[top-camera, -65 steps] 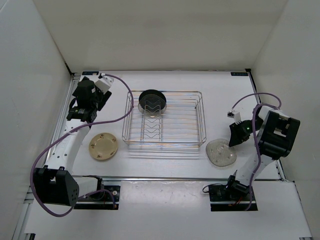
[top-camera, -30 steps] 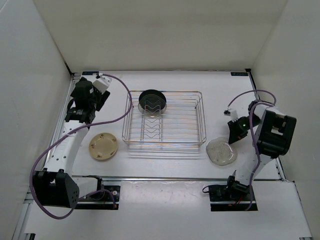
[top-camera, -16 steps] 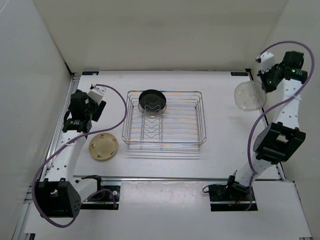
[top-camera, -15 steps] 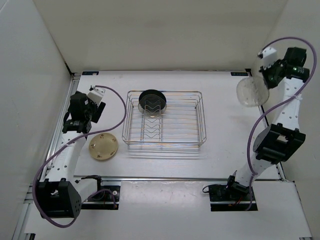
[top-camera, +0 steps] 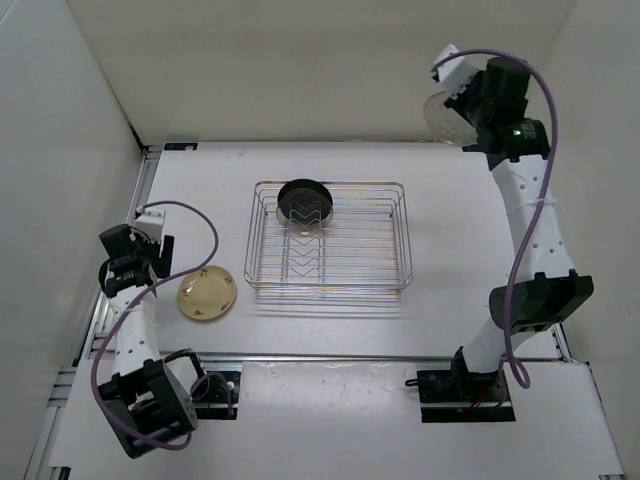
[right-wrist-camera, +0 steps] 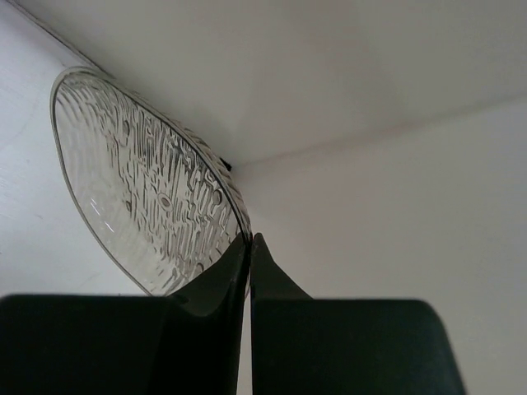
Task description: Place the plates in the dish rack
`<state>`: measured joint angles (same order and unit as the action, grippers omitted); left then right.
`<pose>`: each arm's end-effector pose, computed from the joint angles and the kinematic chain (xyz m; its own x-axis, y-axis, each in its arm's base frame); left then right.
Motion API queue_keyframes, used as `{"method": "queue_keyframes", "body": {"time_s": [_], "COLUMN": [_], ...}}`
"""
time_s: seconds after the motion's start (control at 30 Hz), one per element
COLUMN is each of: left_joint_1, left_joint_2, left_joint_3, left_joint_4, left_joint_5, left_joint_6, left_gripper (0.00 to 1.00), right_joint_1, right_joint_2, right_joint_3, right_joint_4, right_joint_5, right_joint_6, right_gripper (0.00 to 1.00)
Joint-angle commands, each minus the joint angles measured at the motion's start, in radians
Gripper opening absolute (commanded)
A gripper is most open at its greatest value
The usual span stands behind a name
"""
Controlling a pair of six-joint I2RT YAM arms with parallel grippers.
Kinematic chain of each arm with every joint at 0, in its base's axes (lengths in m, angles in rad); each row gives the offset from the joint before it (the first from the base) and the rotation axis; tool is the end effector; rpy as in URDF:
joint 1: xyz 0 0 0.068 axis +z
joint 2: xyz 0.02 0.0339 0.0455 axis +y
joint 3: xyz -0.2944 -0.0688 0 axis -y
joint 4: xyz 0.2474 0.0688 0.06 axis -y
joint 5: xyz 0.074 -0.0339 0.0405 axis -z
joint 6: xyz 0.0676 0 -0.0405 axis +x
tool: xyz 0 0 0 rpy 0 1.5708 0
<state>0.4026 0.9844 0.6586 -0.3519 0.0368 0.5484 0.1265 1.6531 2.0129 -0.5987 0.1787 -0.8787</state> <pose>0.2043 0.0843 0.2476 -0.6827 0.2755 -0.6768 -0.0109 0.9223 0.3864 0.3896 0.0374 0.5169 -0.1861 -0.7874 -0.5876 -0.1506 0.6139 -0.7749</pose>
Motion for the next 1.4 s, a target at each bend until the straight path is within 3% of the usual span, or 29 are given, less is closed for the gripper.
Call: {"method": "queue_keyframes", "body": {"time_s": [0.0,0.23,0.47,0.7,1.03,1.37], "left_joint_1": [0.09,0.2,0.209,0.251,0.311,0.321], "left_joint_2": [-0.027,0.046,0.131,0.197,0.287,0.396], "left_joint_3": [-0.025,0.013,0.067,0.116,0.197,0.288], "left_joint_4": [-0.001,-0.082,-0.211,-0.341,-0.47,-0.46], "left_joint_5": [0.159,0.36,0.469,0.535,0.635,0.676], "left_joint_6": [-0.024,-0.068,-0.056,0.024,0.119,0.128], "left_gripper": [0.88,0.88,0.89,0.92,0.92,0.93], "right_joint_1": [0.093,0.265,0.43,0.57,0.665,0.676], "right_joint_2": [-0.01,0.036,-0.007,0.002,0.131,0.188], "right_joint_3": [0.035,0.066,-0.157,-0.255,-0.135,-0.12], "right_joint_4": [0.143,0.139,0.158,0.169,0.169,0.192], "right_joint_5": [0.102,0.093,0.001,-0.018,-0.008,-0.051], "right_joint_6": [-0.077,-0.1,-0.1,-0.089,-0.08,-0.025], "right_gripper": [0.01,0.01,0.01,0.01,0.01,0.01]}}
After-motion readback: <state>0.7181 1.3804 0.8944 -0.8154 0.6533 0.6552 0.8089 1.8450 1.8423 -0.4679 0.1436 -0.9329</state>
